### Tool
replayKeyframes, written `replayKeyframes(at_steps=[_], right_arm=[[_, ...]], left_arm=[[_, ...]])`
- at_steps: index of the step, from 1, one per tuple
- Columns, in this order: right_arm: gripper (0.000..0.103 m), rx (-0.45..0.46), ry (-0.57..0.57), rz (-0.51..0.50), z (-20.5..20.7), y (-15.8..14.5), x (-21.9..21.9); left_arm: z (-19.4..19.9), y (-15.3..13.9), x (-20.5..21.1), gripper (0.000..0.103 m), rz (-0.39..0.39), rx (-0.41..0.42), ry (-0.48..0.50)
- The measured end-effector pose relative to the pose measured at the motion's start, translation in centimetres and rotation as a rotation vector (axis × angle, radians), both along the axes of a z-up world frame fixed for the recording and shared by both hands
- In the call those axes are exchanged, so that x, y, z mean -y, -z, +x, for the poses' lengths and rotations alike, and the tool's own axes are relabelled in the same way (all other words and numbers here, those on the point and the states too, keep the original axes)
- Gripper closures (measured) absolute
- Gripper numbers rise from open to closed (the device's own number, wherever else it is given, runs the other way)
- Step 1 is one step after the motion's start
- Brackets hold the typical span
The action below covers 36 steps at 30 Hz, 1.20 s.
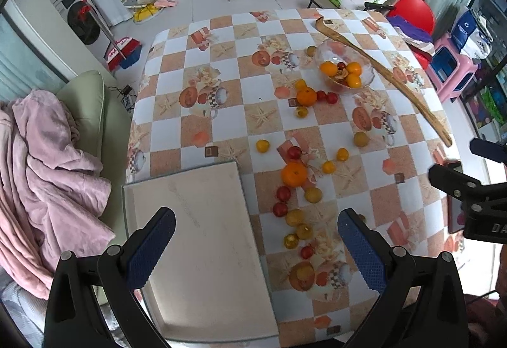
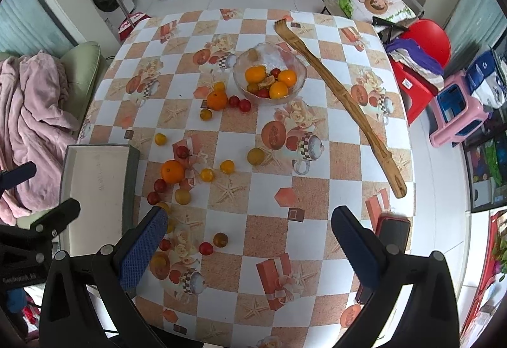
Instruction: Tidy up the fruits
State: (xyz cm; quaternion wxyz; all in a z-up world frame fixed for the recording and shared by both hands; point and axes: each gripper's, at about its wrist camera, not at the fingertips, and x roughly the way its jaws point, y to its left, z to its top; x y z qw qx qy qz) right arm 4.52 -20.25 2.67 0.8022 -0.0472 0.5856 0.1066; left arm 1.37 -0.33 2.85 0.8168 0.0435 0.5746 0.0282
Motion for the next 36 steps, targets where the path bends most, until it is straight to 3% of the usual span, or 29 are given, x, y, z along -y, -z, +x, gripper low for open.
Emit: replayKeyframes(at_steps=[5, 15, 23, 32, 35, 36], right_arm=[[0.0, -0.04, 0.022, 0.018, 0.0, 2.2, 0.8], [0.0, -0.109, 0.07, 0.022, 2.5, 8.1, 1.2], [0.0, -0.091, 0.094, 0.033, 6.5, 11.7, 0.8], [0.001, -0.049, 0.137, 0.022, 9.4, 14.7, 1.2], [0.003, -0.051, 0.141, 0.042, 9.7, 15.6, 0.9], [0.007, -0.052, 0.132, 0.045, 9.7, 15.9, 0.6]], left_arm=[[1.6, 2.0, -1.0, 0.0, 0.004, 0.003, -0.017], [7.0, 8.9, -1.4, 0.0, 0.029, -0.026, -0.027], [10.7, 13.0, -1.7, 0.0, 0.026, -0.018, -0.044], [11.8, 16.0, -1.1, 0.0, 0.009, 0.014, -0.012], [11.9, 17.0, -0.8, 0.015, 0.005, -0.007, 0.003], [11.8, 17.0, -0.9, 0.016, -0.015, 0.011, -0.004]])
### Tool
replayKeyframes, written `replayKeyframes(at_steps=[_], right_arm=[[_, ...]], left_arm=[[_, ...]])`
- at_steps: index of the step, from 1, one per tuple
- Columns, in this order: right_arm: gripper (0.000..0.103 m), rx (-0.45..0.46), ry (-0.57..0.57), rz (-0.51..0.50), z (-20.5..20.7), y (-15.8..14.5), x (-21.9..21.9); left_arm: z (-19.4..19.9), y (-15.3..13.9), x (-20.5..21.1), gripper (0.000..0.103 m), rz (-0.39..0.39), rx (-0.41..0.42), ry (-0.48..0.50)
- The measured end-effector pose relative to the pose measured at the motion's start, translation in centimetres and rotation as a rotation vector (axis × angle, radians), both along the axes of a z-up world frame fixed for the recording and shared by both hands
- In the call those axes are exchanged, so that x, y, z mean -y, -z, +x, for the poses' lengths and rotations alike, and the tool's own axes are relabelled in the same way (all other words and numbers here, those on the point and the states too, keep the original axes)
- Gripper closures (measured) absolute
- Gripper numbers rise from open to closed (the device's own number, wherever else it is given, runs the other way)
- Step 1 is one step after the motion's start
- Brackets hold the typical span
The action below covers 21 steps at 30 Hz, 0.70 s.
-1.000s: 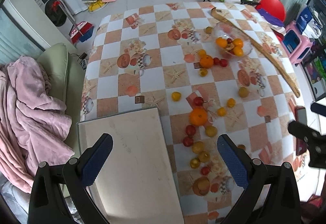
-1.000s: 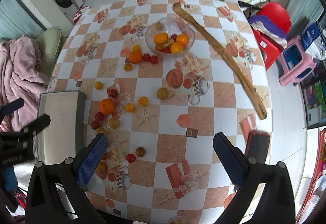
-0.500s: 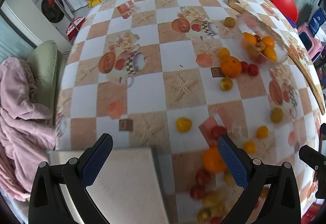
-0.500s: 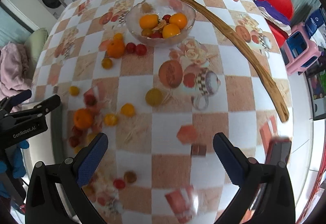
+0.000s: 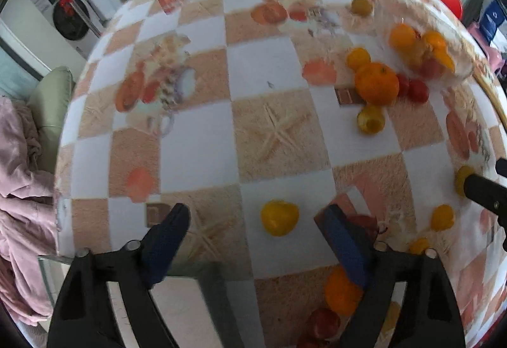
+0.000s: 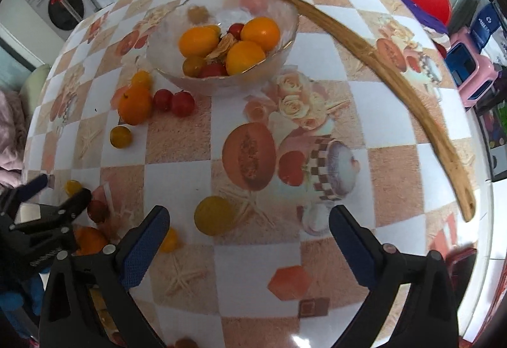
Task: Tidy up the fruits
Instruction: 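Grasp a yellow plum with the left tool while the right tool grasps another yellow plum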
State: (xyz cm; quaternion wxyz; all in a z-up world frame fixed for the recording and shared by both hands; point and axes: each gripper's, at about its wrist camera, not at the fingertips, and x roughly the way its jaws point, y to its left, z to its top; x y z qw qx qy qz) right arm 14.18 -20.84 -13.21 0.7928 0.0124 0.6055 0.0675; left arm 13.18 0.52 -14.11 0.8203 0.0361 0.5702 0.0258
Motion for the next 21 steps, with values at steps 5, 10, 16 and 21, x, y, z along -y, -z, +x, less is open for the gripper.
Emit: replayKeyframes(at_steps=[5, 10, 16, 21], right_arm=[[0.032, 0.006, -0.048, -0.027, -0.5, 0.8, -1.9], [0.074, 0.043, -0.046, -0.046, -0.4, 0.5, -2.3], [0.074, 0.032, -0.027, 0.061, -0.8, -0.2, -1.3], [0.074, 0.028, -0.059, 0.112, -2.2, -1.3, -1.8]], left_arm=[[-0.2, 0.1, -0.2, 0.025, -0.044, 0.004, -0.011], [-0.8, -0.2, 0.5, 0.063, -0.083, 0.027, 0.027], [-1.4, -1.1, -0.4, 0.08, -0.187, 0.036, 0.003], [-2.6, -2.8, -0.9, 0.08, -0.219, 0.065, -0.003]])
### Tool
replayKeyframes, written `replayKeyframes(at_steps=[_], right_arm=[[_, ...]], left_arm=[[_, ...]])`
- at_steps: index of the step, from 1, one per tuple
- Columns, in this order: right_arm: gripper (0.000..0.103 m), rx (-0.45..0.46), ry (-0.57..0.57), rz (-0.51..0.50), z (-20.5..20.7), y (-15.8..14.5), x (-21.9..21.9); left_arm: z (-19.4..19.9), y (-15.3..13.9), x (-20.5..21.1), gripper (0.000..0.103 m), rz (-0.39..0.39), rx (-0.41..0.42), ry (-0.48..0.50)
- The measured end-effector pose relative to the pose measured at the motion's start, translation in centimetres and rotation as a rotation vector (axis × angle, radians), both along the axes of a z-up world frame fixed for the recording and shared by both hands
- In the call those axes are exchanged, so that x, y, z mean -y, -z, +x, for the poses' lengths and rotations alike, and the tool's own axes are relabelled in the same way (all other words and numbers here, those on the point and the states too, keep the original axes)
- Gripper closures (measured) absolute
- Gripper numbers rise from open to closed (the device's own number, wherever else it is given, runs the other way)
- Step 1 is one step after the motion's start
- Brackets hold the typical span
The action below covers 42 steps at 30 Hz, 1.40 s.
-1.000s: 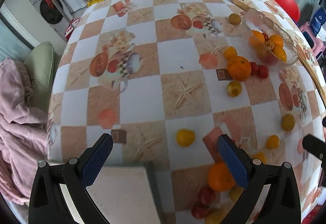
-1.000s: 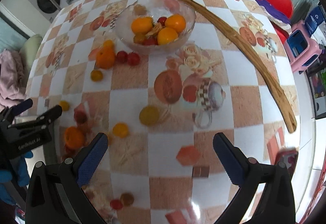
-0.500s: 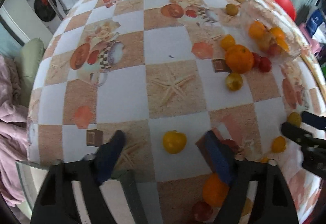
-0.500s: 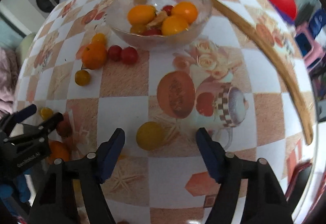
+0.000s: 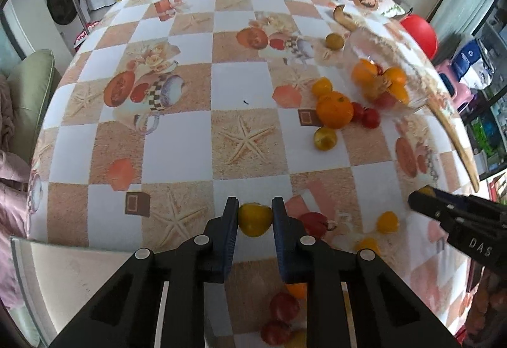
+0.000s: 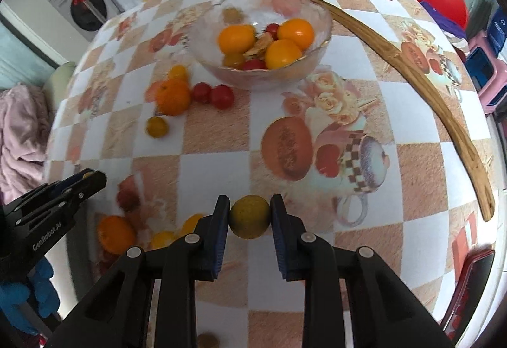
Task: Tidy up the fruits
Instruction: 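Grasp a yellow plum with the left tool while the right tool grasps another yellow plum, then carry the yellow plums over the white tray and open both tools to drop them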
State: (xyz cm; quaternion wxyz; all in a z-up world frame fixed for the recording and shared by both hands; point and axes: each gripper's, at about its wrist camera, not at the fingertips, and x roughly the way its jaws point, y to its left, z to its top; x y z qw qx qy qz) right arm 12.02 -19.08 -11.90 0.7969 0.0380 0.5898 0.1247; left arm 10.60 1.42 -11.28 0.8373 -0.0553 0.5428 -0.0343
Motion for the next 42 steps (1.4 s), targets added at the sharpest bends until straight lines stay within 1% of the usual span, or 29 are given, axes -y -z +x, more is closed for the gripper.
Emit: replayKeyframes(at_steps=[4, 7, 12, 17, 22, 25, 32, 38, 42], right_arm=[[0.074, -0.003, -0.033, 0.03, -0.8, -1.1, -1.1], [0.074, -0.004, -0.064, 0.047, -1.7, -1.9, -2.3], [0.074, -0.01, -0.131, 0.075, -2.9, -2.8, -5.7], [0.074, -0.018, -0.237, 0.116, -4.6, -3.5, -11.2], [0.074, -0.039, -0.337, 0.15, -6.0, -3.2, -16.6], [0.074, -0.057, -0.38, 0.137, -6.4, -2.2, -19.5], [0.074, -0.056, -0.452, 0.052, -6.6, -0.3, -23.4], [0.074, -0.065, -0.476, -0.006, -6.7, 0.7, -24.6], [0.074, -0.07, -0.482, -0.02, -6.8, 1.2, -24.8]], left_arm=[[-1.3, -1.5, -0.7, 0.08, -0.004, 0.02, -0.012], [-2.9, -2.5, -1.8, 0.08, -0.01, 0.034, -0.047], [-6.5, -3.5, -5.1, 0.08, 0.027, 0.031, -0.118], [-10.2, -3.2, -8.5, 0.08, 0.069, 0.004, -0.201], [-12.8, -1.7, -11.8, 0.08, 0.104, -0.044, -0.276], [-13.9, -0.7, -13.1, 0.08, 0.136, -0.059, -0.303], [-15.2, 0.8, -14.5, 0.08, 0.146, -0.082, -0.34], [-15.6, 1.7, -14.2, 0.08, 0.159, -0.102, -0.331], [-15.9, 1.8, -13.8, 0.08, 0.183, -0.091, -0.318]])
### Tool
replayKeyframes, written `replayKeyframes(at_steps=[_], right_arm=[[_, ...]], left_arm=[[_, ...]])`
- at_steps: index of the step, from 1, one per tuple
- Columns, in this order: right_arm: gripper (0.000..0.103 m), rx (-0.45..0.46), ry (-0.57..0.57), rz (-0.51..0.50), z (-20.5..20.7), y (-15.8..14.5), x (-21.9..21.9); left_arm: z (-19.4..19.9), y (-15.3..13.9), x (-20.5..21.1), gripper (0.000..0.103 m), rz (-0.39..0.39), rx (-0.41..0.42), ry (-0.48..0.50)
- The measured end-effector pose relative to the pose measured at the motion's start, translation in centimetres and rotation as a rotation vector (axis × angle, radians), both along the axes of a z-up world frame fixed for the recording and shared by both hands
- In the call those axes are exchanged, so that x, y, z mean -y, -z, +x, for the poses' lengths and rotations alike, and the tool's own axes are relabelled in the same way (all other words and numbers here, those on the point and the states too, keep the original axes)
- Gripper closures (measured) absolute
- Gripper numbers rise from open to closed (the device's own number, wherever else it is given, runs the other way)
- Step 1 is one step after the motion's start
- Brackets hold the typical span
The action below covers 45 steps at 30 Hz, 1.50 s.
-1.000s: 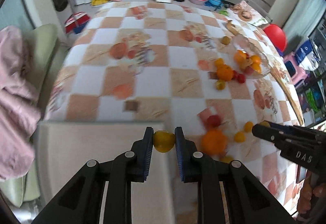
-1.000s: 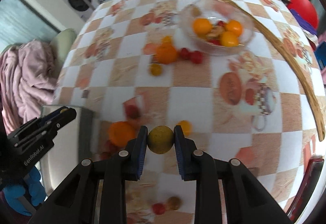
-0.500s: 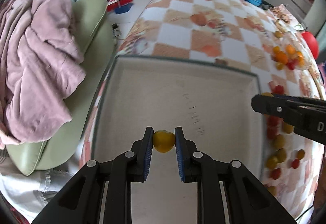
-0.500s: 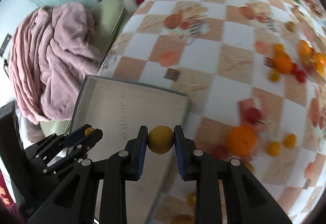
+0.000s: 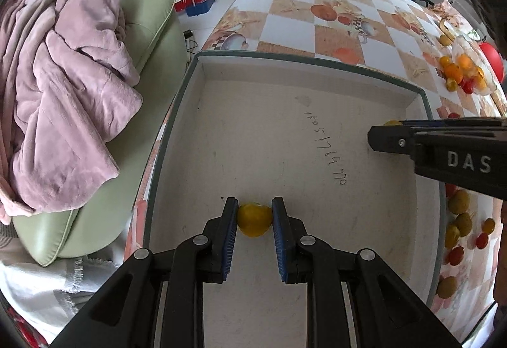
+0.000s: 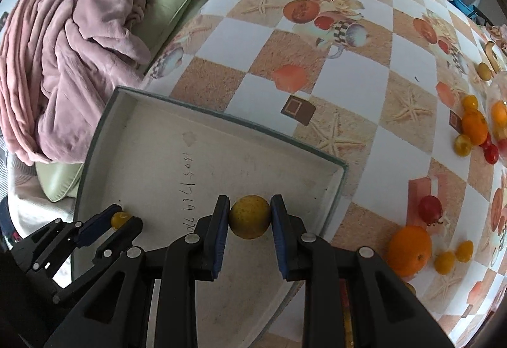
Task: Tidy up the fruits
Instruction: 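Carry the yellow plums over the white tray and open both tools to drop them, then grasp a red cherry tomato with the left tool while the right tool grasps a yellow cherry tomato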
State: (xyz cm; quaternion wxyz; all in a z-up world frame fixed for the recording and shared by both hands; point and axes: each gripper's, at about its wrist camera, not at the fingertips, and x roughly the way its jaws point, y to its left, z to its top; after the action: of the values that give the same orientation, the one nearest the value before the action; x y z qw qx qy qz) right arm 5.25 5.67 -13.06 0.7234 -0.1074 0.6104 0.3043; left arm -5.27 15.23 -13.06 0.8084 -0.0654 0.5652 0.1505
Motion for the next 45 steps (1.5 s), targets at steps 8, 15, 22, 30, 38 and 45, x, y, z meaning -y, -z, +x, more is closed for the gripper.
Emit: replayKeyframes(at_steps=[8, 15, 22, 30, 38, 45], right_arm=[[0.064, -0.008, -0.022, -0.005, -0.1, 0.4, -0.7], [0.029, 0.006, -0.023, 0.049, -0.4, -0.8, -0.9], [0.023, 0.039, 0.035, 0.116, 0.0, -3.5, 2.0], [0.023, 0.053, 0.213, 0.092, 0.9, -4.2, 10.4], [0.023, 0.057, 0.362, 0.034, 1.0, -3.3, 17.9], [0.023, 0.062, 0.42, -0.015, 1.4, -2.2, 22.0]], left_arm=[[0.2, 0.1, 0.2, 0.062, 0.031, -0.012, 0.009], [-0.1, -0.5, 0.4, 0.023, 0.069, 0.012, 0.021], [0.9, -1.4, 1.6, 0.023, 0.077, 0.008, 0.062], [3.8, -3.6, 4.9, 0.023, 0.07, 0.051, 0.153], [6.8, -4.7, 10.3, 0.023, 0.037, 0.078, 0.268], [8.9, -4.6, 14.7, 0.023, 0.01, 0.088, 0.373]])
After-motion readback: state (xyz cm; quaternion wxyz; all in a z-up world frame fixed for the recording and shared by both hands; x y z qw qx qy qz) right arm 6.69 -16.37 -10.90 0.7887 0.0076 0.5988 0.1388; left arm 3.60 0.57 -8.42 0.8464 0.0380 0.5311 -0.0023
